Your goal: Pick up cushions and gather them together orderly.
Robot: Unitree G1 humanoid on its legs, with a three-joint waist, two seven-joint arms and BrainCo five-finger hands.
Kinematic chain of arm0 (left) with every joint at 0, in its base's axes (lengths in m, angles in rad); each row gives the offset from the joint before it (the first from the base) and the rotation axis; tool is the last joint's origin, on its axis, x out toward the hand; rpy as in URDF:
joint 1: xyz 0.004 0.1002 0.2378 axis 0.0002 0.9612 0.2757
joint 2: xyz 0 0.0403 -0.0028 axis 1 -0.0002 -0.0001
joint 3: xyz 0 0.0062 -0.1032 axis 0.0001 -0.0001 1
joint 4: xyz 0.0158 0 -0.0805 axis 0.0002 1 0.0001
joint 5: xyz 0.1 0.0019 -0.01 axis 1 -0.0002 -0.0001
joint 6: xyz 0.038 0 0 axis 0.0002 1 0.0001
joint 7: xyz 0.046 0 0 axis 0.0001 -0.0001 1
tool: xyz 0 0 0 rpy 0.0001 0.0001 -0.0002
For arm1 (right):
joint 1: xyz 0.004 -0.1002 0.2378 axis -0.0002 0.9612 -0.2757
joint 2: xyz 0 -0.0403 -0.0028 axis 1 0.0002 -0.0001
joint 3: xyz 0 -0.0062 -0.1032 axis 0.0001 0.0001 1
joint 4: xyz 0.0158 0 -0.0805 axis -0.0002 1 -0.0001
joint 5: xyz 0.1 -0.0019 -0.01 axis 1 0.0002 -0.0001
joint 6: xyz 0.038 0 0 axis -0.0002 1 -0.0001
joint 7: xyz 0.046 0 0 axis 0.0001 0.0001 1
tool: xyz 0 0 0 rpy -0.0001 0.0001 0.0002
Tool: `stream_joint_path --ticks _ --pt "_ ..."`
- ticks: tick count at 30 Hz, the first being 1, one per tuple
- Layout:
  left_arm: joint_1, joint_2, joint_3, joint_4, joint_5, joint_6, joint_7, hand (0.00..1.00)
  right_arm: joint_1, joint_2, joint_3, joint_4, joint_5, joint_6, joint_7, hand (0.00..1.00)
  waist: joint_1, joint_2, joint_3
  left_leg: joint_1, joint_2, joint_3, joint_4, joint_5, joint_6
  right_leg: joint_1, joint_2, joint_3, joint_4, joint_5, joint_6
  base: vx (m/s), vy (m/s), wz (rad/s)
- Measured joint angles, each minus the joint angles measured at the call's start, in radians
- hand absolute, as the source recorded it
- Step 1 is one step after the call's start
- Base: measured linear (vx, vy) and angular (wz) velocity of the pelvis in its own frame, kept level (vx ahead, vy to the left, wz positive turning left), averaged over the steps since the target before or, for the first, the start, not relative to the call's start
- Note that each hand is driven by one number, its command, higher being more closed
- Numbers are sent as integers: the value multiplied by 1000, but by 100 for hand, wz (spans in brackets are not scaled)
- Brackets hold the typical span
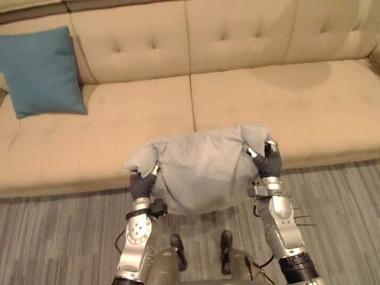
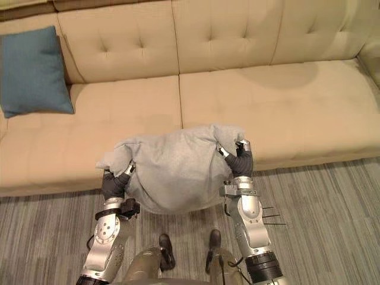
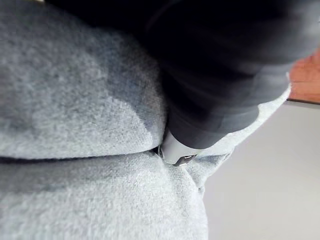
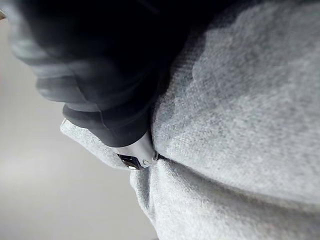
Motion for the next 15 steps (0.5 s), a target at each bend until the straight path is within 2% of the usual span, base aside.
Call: stream_joint_path --ticks 4,6,7,8,9,10,11,12,13,15 --pt "0 0 21 0 2 0 -17 100 -23 -1 4 36 -19 1 2 100 1 0 -3 43 -5 1 4 -31 6 10 -4 39 31 1 4 62 70 -28" --pt "7 -1 22 0 2 7 -20 100 -50 -3 6 73 -21 2 2 100 -2 0 -2 60 -4 7 24 -63 11 -31 -9 50 147 -19 31 -2 102 -28" --pt "20 -1 18 0 2 14 -22 100 -54 -6 6 94 -27 2 2 100 -4 -1 -1 82 -5 9 37 -90 16 -71 -22 51 275 -40 56 -9 80 -6" --pt "39 0 11 0 2 23 -23 100 -54 -10 6 110 -38 3 2 100 -7 -3 2 118 -21 7 46 -117 30 -102 -43 50 413 -48 63 9 88 17" --pt "50 0 4 0 2 31 -26 100 -55 -14 7 127 -41 3 2 100 -12 -6 3 153 -43 -9 51 -138 48 -142 -75 47 558 -27 33 36 56 31" --pt "53 3 3 1 3 33 -29 100 -54 -15 8 133 -42 3 2 100 -16 -5 3 159 -47 -21 53 -144 57 -160 -82 46 592 -41 11 76 50 50" --pt "55 13 3 0 12 32 -31 100 -56 -16 16 136 -48 4 2 100 -29 -3 0 162 -52 -40 60 -154 63 -183 -87 40 595 -88 4 121 25 41" --pt "51 24 4 -1 16 30 -31 100 -60 -26 23 136 -58 4 2 100 -28 -8 0 162 -52 -51 61 -160 58 -201 -85 37 556 -103 4 135 10 46" --pt "48 36 4 0 20 29 -31 100 -60 -33 39 136 -66 6 2 100 -29 -7 0 159 -52 -66 55 -163 54 -215 -77 23 452 -101 8 232 -39 44" --pt "47 63 2 1 20 30 -33 100 -54 -42 44 136 -68 12 3 100 -39 -7 0 163 -60 -108 34 -170 38 -224 -55 16 162 -16 26 265 -84 60"
